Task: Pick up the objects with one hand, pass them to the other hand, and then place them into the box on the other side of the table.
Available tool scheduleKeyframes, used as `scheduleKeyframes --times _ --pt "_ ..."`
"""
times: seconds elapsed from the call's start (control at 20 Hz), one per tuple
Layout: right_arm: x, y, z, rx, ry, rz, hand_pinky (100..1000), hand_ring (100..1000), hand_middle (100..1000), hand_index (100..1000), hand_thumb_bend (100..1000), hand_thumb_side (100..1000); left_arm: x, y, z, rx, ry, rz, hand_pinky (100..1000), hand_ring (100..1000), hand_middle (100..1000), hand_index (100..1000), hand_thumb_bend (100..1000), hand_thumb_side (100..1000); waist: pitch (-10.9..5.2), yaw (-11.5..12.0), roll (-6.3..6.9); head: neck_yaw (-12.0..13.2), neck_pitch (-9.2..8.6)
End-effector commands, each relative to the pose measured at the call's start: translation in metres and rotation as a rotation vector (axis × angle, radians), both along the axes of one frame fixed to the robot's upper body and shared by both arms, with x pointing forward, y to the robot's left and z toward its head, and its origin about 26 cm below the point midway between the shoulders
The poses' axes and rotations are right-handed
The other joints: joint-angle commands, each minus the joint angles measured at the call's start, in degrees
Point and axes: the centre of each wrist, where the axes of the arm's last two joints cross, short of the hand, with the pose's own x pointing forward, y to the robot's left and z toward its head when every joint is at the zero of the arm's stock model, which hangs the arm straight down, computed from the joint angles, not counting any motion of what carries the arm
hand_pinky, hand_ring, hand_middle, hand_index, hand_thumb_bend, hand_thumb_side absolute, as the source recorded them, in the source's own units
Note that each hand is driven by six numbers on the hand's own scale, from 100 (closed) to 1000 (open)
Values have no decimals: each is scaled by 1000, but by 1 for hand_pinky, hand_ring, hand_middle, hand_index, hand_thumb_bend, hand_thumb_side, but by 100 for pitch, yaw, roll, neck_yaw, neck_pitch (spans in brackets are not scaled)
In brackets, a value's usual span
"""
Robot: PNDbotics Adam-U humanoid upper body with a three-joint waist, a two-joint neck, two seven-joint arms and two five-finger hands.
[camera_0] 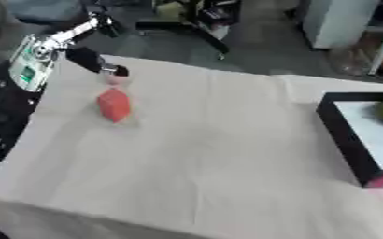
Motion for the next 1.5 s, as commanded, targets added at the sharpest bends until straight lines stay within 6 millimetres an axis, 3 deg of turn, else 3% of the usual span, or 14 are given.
scheduleKeyframes --times 0.05,0.5,0.8,0.95,1.2,1.5 --pt "-6 4 11 29 -51 43 647 760 652 967 154 351 4 20 2 197 85 17 874 779 760 851 590 324 -66 -34 13 124 5" --pt "-8 9 4 82 -62 61 630 754 643 972 100 370 17 20 -41 420 364 -27 880 767 742 840 356 188 -56 -153 34 174 5" --pt "-8 7 1 93 -61 53 625 752 640 974 100 374 12 28 -54 483 448 -25 887 792 771 868 350 162 -60 -163 41 156 5" --pt "-8 7 0 96 -59 52 626 752 641 973 100 375 9 32 -58 481 480 -24 894 808 796 887 395 161 -60 -160 36 143 5" --pt "-7 6 -1 99 -56 47 625 750 639 974 100 377 9 36 -46 473 462 -23 913 847 845 933 678 227 -64 -151 36 162 5" --pt "-7 6 -3 103 -52 49 625 749 638 975 100 379 7 41 -38 468 461 -10 918 854 853 940 806 243 -70 -148 42 154 5"
